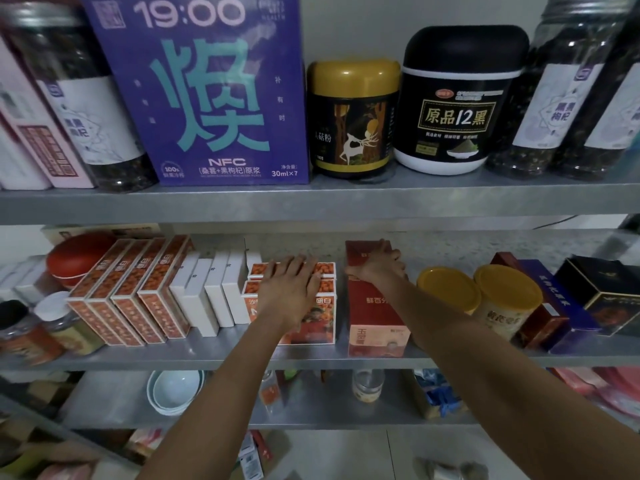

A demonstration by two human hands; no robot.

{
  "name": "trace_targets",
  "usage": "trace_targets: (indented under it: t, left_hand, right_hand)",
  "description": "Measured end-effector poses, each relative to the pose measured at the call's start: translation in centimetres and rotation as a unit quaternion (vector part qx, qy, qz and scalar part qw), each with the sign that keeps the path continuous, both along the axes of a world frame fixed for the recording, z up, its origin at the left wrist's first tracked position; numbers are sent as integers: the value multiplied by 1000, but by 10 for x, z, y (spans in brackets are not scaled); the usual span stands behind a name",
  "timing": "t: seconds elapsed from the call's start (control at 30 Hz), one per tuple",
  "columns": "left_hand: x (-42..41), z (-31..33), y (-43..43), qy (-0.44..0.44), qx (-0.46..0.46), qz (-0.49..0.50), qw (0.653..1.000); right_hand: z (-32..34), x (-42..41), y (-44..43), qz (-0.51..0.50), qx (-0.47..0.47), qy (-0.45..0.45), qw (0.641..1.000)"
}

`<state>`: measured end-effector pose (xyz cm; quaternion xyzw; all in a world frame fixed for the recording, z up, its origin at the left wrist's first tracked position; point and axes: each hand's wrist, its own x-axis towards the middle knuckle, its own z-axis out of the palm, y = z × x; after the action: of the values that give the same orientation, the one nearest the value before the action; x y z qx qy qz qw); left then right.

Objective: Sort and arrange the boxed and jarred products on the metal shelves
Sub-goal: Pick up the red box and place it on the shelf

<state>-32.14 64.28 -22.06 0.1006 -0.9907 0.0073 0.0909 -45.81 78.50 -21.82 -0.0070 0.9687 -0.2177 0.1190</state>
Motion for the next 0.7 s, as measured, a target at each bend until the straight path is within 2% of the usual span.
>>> trace_targets:
  t: [0.17, 0.27, 0.4, 0.57, 0.7]
  left_hand:
    - [-2, 3, 0, 2, 6, -5, 1000]
    - [-4, 5, 0, 6, -1, -7, 1000]
    - [-7, 5, 0, 10, 1, -7, 1000]
    - [-8, 4, -1, 13, -4, -8, 1000]
    - [-8, 3, -2, 19, -4, -9, 1000]
  right_hand:
    - [11, -4, 0, -47, -76, 19, 996]
    - [19, -8, 4, -38, -106, 35, 993]
    - [39, -14, 6, -20, -113, 72, 991]
    - [61, -13, 8, -33, -117, 78, 990]
    - [73, -4, 15, -4, -94, 75, 993]
